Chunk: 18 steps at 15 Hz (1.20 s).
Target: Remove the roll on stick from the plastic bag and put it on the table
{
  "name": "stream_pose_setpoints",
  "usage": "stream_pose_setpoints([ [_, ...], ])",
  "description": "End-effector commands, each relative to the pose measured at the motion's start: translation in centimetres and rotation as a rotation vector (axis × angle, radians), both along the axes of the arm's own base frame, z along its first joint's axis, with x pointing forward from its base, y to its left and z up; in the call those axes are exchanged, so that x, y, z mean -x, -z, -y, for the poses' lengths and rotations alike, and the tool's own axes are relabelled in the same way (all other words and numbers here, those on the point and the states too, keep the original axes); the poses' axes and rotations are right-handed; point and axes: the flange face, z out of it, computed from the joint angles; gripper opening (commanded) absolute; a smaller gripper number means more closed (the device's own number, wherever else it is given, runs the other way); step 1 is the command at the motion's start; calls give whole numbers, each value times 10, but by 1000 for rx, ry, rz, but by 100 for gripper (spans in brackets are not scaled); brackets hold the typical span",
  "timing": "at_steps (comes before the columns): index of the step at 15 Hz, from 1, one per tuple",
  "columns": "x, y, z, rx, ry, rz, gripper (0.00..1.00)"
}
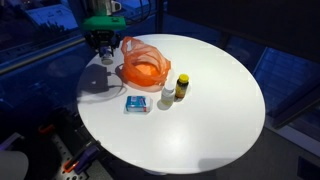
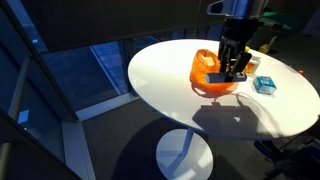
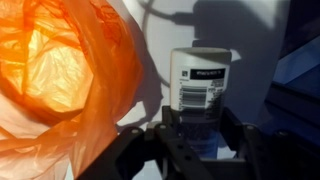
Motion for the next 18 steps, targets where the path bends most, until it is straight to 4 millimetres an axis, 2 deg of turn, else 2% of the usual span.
stream_pose_setpoints([
  [1, -3, 6, -3, 35, 100, 34, 25],
  [8, -4, 23, -6, 127, 338, 12, 25],
  [18, -5, 62, -7, 173, 569, -20, 25],
])
